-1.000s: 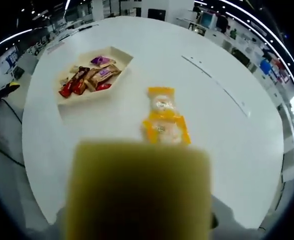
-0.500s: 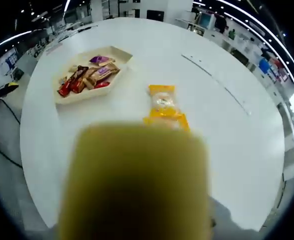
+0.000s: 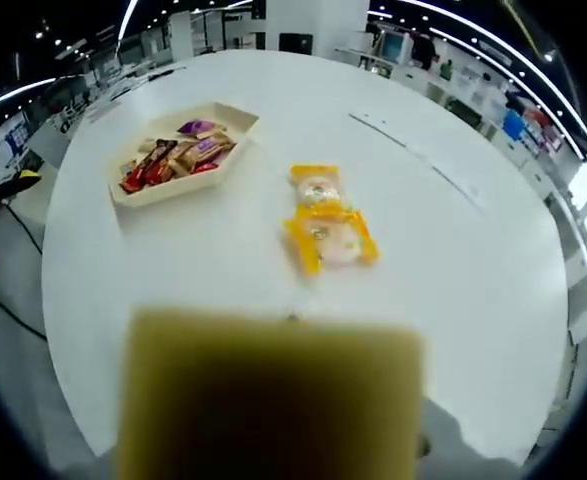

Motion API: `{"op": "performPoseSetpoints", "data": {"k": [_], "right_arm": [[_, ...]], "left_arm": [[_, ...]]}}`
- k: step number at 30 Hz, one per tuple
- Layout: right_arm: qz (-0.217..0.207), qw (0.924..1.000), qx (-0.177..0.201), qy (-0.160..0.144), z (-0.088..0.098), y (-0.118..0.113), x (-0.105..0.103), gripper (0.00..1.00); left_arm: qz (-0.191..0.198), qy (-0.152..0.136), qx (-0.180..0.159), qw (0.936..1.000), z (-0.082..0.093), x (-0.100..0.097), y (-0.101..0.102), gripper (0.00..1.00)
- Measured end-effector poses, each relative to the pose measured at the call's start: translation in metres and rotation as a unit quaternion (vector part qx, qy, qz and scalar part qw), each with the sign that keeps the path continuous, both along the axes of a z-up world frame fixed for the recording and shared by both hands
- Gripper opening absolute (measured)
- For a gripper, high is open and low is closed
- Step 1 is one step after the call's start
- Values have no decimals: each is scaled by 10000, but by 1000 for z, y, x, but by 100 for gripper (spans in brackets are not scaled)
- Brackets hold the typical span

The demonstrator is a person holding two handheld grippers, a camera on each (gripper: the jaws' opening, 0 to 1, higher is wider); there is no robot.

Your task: Place the target food into the container with the food tongs after gripping and lifting it, then release it inside without dropping or visibly crushing the food.

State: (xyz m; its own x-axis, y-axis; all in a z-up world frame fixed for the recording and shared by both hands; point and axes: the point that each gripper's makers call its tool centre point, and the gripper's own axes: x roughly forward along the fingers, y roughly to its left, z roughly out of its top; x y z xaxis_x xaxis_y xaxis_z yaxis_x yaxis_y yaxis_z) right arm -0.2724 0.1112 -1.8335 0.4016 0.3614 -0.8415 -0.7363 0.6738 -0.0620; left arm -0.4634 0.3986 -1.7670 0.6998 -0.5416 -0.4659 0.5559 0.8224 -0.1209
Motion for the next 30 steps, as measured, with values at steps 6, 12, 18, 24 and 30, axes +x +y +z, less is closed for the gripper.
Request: {"op": "performPoseSetpoints", "data": {"k": [6, 12, 18, 24, 30], "right_arm": [[-144, 9999, 6, -24, 1, -2, -3, 21], [-256, 9996, 72, -20, 2, -2, -4, 19], [-346, 9992, 176, -21, 6, 1, -1, 19], [-325, 9992, 228, -63, 16, 6, 2, 19], [-316, 9992, 211, -134, 30, 7, 8, 18]], "left_arm": [[-46, 19, 27, 10000, -1, -1, -1, 98], [-88, 38, 40, 9999, -1, -2, -1, 98], [-112, 47, 57, 9999, -2, -3, -1, 98], [-106, 46, 50, 9999, -2, -2, -1, 98], [-109, 28, 36, 9999, -1, -3, -1, 98]]}}
